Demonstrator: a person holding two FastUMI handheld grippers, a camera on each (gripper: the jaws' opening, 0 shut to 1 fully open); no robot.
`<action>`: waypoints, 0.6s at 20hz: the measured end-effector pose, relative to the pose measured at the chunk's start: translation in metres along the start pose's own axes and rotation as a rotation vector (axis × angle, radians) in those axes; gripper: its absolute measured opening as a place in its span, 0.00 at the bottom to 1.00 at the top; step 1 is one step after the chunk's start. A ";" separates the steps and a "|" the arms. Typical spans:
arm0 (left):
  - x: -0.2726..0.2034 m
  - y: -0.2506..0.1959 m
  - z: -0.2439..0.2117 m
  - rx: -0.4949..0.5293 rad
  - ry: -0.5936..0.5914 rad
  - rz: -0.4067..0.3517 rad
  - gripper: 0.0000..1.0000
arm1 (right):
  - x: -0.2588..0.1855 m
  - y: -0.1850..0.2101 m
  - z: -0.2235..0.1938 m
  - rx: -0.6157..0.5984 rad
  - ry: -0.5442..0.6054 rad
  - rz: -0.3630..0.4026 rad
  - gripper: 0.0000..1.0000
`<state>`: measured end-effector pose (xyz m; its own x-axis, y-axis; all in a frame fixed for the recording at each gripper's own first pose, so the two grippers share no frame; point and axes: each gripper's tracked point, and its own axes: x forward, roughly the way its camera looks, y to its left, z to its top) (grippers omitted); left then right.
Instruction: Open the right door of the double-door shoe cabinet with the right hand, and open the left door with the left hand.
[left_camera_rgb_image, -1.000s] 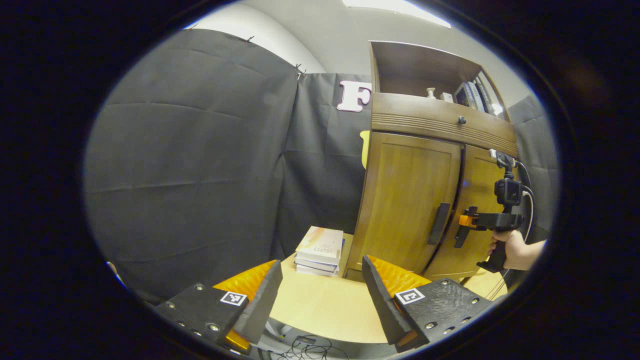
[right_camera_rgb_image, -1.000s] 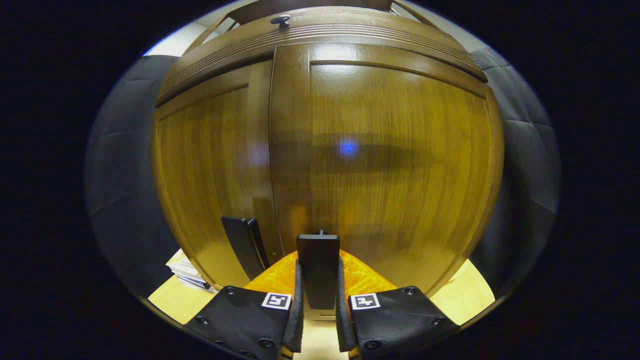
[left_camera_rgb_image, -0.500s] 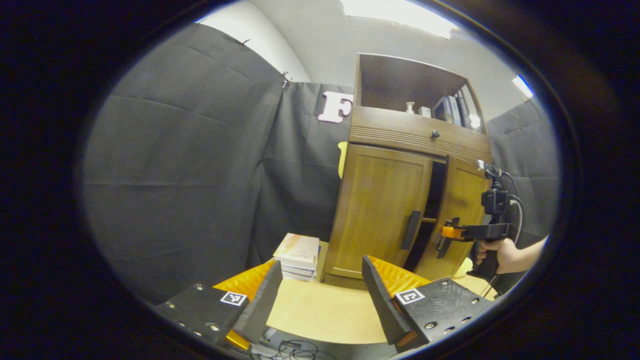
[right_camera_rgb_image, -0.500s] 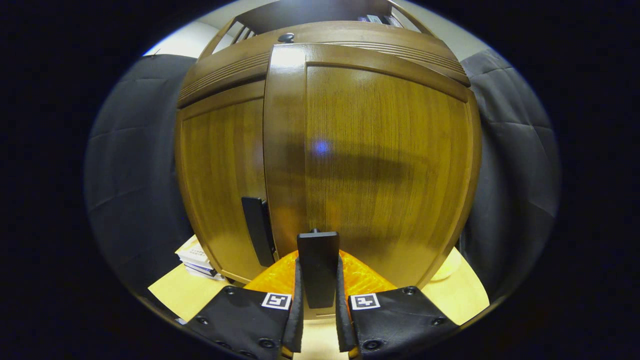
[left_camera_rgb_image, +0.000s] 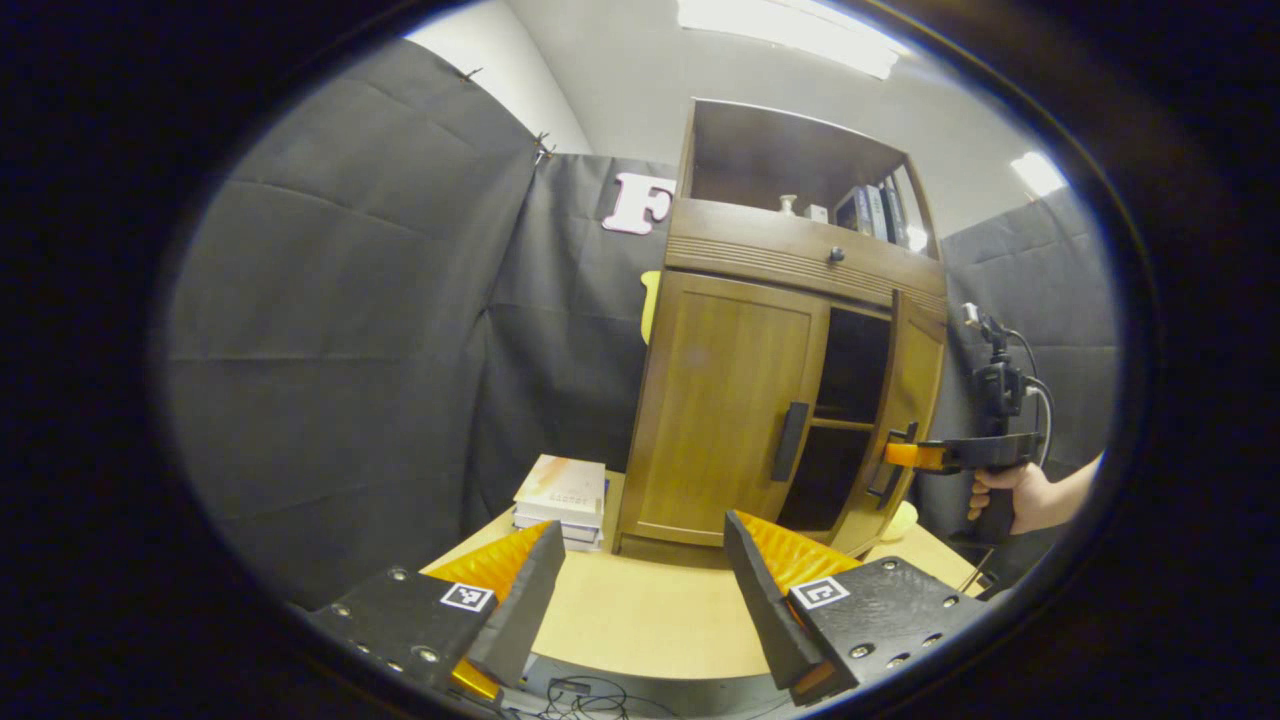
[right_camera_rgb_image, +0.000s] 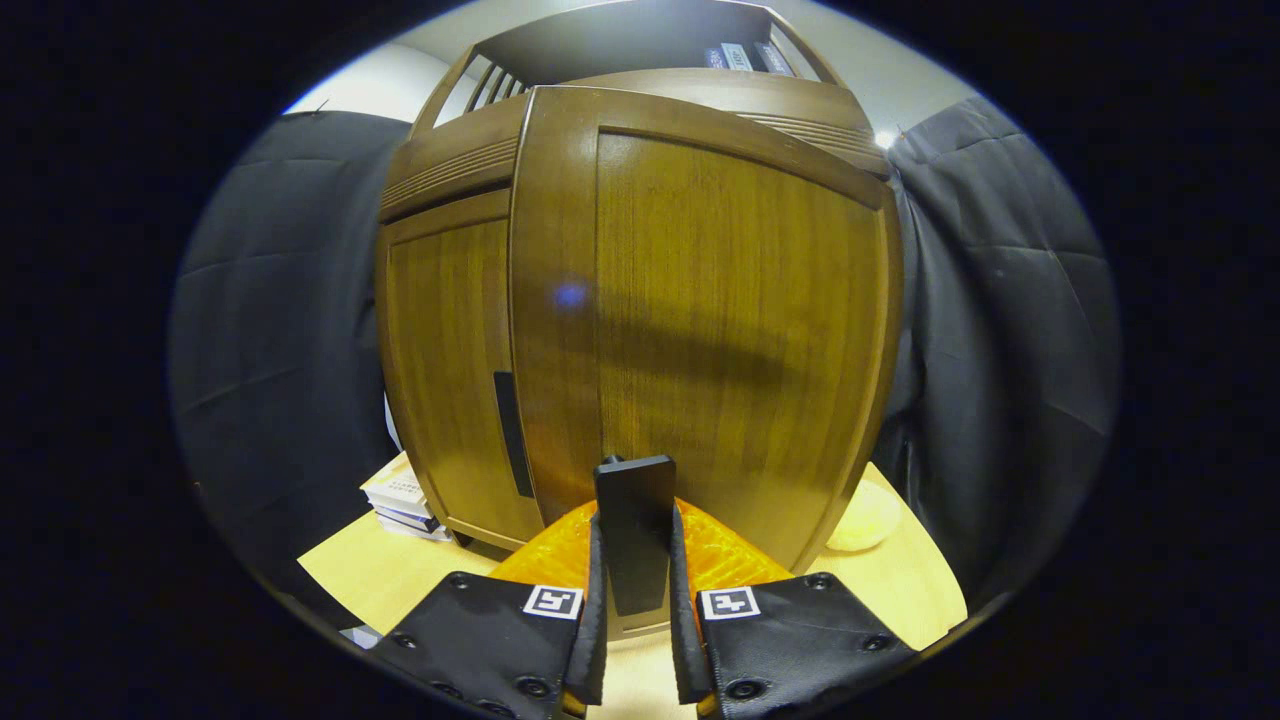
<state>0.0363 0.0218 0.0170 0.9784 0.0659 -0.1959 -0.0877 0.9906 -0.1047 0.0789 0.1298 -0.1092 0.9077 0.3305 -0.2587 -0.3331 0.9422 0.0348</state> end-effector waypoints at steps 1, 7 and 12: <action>0.004 -0.003 0.002 0.003 -0.003 -0.010 0.94 | -0.005 -0.004 -0.001 -0.001 -0.001 -0.003 0.28; 0.042 -0.038 -0.002 0.007 -0.008 -0.096 0.94 | -0.032 -0.022 -0.016 -0.012 0.012 -0.003 0.28; 0.069 -0.076 0.011 0.011 -0.023 -0.109 0.94 | -0.051 -0.037 -0.023 -0.007 0.021 0.041 0.28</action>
<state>0.1125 -0.0480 0.0219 0.9861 -0.0401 -0.1615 0.0219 0.9933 -0.1132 0.0393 0.0767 -0.1198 0.8875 0.3677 -0.2778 -0.3719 0.9274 0.0396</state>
